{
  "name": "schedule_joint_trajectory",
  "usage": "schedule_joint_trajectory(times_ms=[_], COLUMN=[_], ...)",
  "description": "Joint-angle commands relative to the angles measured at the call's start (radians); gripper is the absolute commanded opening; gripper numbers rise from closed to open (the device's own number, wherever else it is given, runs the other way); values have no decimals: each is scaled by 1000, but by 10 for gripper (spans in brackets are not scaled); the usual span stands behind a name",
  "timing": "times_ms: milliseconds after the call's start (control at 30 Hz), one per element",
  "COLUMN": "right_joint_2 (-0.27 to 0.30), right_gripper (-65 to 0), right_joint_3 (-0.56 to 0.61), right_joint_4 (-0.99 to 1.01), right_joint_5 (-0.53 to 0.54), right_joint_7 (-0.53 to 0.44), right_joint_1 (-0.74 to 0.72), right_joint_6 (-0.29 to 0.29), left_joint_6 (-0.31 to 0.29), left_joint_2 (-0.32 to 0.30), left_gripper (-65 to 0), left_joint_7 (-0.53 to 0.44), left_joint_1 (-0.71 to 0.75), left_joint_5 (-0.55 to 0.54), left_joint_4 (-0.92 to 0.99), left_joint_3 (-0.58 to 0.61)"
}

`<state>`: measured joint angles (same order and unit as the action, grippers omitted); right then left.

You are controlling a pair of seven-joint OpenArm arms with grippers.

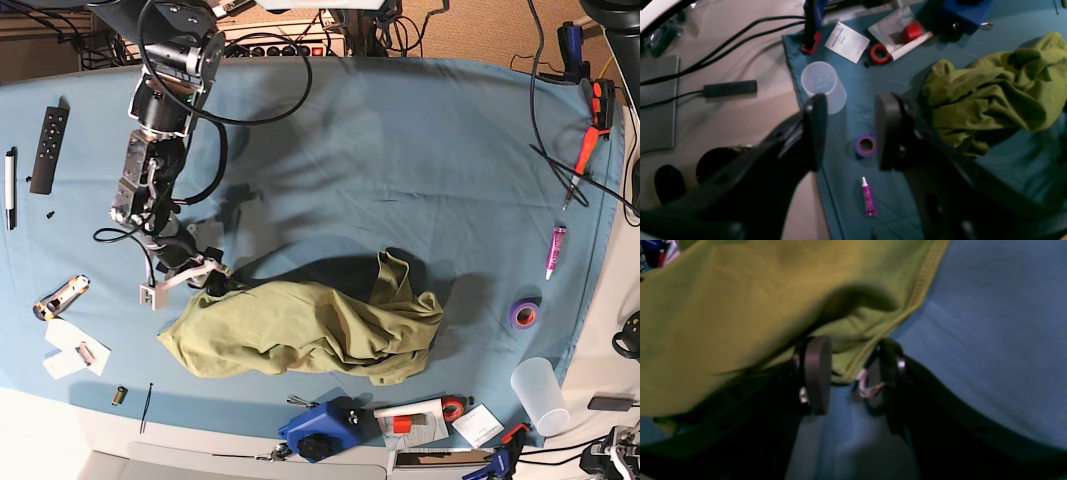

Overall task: Layout the t-shirt on the table in an organized manner, then fold the t-shirt properly
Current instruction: 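Move the right gripper down and grasp the t-shirt's loose end, then pull the grasped end with the right gripper to stretch the shirt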

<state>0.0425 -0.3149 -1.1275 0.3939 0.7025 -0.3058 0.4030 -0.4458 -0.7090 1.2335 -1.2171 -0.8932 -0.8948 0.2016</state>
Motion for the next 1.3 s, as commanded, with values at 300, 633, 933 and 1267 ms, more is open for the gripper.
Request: schedule_joint_trajectory(times_ms=[300,633,933,1267], right_joint_2=[-7,-4,-3,40], right_gripper=[-580,-650,-650,-650], right_joint_3=[0,-1,-1,-3], right_joint_4=[-9,-51,-415,-599], right_joint_5=[-10,55,58,41], right_joint_7=[-47,63,106,108], right_joint_1=[-30,-58,-49,-60], right_joint_6=[-68,38,47,46], left_joint_6=[-1,-1,-3,-53], left_joint_2=[-6,-3,-3,16], left_gripper=[-401,-401,-401,-401], left_joint_7=[-18,-22,0,34], left_joint_1=[-43,-43,-22,112], left_joint_5=[-21,-28,-68,-134], left_joint_4=[-13,-13,-13,-13], left_joint_3=[-6,-6,-6,-6])
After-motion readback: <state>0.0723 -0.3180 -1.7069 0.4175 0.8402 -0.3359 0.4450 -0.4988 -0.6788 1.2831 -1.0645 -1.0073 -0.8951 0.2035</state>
